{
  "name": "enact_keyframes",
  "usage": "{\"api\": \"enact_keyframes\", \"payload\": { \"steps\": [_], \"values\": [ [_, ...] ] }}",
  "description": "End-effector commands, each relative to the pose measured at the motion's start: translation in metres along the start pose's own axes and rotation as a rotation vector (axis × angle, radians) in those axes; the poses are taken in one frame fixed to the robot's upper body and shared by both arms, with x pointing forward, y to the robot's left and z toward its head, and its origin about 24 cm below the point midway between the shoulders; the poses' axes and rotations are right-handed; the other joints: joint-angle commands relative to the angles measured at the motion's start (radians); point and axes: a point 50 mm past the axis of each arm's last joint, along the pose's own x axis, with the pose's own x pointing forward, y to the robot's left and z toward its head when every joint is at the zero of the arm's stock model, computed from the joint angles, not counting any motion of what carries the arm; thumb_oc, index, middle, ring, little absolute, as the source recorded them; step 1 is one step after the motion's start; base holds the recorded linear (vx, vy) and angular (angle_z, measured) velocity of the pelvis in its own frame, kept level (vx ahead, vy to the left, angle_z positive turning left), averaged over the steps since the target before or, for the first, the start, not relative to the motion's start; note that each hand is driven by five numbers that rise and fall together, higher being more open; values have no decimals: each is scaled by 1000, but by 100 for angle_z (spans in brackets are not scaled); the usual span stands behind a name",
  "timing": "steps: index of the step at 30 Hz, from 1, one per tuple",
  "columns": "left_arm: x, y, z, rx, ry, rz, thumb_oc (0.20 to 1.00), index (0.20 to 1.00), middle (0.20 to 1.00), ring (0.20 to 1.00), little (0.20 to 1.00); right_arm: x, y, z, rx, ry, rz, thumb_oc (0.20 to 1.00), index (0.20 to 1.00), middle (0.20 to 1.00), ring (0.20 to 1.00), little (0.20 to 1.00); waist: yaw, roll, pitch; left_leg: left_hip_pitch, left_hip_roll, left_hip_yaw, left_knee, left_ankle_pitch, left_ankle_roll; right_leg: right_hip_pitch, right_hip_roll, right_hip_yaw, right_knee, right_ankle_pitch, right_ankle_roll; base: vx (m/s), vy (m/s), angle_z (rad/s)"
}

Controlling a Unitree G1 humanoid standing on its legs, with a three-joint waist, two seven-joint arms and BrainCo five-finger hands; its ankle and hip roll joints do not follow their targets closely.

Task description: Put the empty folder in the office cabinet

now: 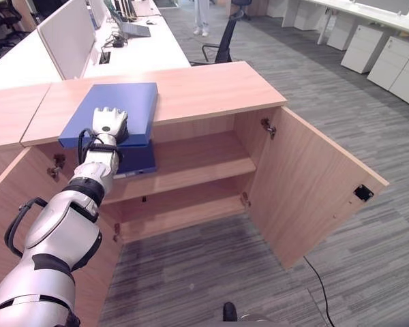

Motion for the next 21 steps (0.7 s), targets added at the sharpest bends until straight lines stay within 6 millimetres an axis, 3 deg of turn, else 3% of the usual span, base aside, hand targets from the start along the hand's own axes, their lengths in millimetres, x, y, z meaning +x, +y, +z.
{"api": "enact_keyframes", "payload": {
  "steps": [1, 3, 5, 6, 7, 11, 13, 15, 18, 21],
  "values": [
    [28, 66, -31, 35, 96, 207, 200, 200, 200, 200, 200, 2, 11, 1, 13, 1, 24, 1000, 1000, 1000, 1000, 1000, -15, -28, -30, 32, -17, -21, 2, -66, -19, 122, -54, -2, 2, -77, 148, 0, 0, 0],
    [30, 72, -29, 40, 84, 233, 200, 200, 200, 200, 200, 2, 11, 2, 8, 0, 24, 1000, 1000, 1000, 1000, 1000, -16, -26, -33, 33, -17, -22, 2, -65, -20, 125, -54, -4, 2, -78, 148, 0, 0, 0],
    [31, 75, -29, 40, 81, 241, 319, 319, 319, 319, 319, 2, 11, 2, 8, -2, 24, 1000, 1000, 1000, 1000, 1000, -16, -26, -34, 33, -17, -23, 2, -65, -20, 125, -54, -4, 2, -78, 147, 0, 0, 0],
    [32, 78, -27, 36, 78, 253, 539, 539, 539, 539, 539, 2, 11, 3, 5, -2, 24, 1000, 1000, 1000, 1000, 1000, -17, -25, -35, 33, -17, -25, 2, -66, -20, 126, -54, -5, 2, -79, 147, 0, 0, 0],
    [32, 79, -26, 31, 77, 260, 1000, 1000, 1000, 1000, 1000, 2, 11, 3, 4, -3, 24, 1000, 1000, 1000, 1000, 1000, -17, -25, -35, 33, -17, -26, 2, -66, -20, 126, -54, -5, 2, -79, 147, 0, 0, 0],
    [36, 100, -13, -71, 50, 368, 1000, 1000, 1000, 1000, 1000, 3, 14, 4, 2, -6, 27, 1000, 1000, 1000, 1000, 1000, -13, -24, -35, 30, -15, -33, 2, -66, -22, 129, -53, -10, 2, -83, 145, 17, -27, 4],
    [33, 127, 1, -189, 5, 521, 1000, 1000, 1000, 1000, 1000, 4, 18, 6, 3, -10, 34, 1000, 1000, 1000, 1000, 1000, -1, -31, -34, 27, -11, -44, 2, -66, -26, 131, -51, -18, 2, -90, 143, 36, -71, 1],
    [27, 140, 9, -276, -18, 606, 1000, 1000, 1000, 1000, 1000, 4, 22, 7, 7, -9, 36, 1000, 1000, 1000, 1000, 1000, 5, -35, -33, 26, -5, -54, 2, -64, -29, 134, -49, -25, 2, -95, 140, 42, -74, 7],
    [20, 144, 9, -316, -16, 657, 1000, 1000, 1000, 1000, 1000, 5, 24, 7, 3, -4, 42, 1000, 1000, 1000, 1000, 1000, 6, -42, -32, 15, -1, -43, 2, -42, -32, 125, -47, -39, 3, -84, 127, -27, -128, 22],
    [7, 150, 12, -405, -25, 744, 1000, 1000, 1000, 1000, 1000, 6, 26, 16, -9, -22, 45, 1000, 1000, 1000, 1000, 1000, 17, -59, -12, 15, 22, -48, 56, -42, -47, 136, -36, -31, 21, -119, 104, 47, -145, 15]
  ]
}}
